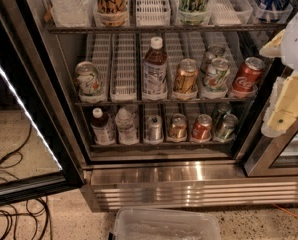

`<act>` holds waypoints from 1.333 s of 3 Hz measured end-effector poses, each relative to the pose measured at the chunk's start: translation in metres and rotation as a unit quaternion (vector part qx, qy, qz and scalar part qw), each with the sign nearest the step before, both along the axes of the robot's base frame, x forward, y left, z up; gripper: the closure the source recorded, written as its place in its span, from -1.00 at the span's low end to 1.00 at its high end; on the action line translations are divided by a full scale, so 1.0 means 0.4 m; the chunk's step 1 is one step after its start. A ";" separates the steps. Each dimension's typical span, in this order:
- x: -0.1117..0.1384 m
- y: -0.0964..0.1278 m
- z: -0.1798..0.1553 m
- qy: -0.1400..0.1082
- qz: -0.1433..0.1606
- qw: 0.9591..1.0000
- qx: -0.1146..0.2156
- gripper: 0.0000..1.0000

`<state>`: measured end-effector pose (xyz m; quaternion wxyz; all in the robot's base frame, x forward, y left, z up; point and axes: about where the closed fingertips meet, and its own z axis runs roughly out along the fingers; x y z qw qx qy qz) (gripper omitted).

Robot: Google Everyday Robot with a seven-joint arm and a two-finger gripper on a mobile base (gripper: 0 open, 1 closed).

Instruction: Pick pepsi can from top shelf of fridge

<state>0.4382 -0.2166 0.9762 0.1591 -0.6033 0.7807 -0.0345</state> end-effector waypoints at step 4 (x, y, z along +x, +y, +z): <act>0.051 -0.003 0.013 -0.054 -0.086 0.993 0.064 -1.00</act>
Offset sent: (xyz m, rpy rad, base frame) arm 0.0178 -0.0224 0.0058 0.0994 -0.1330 -0.2512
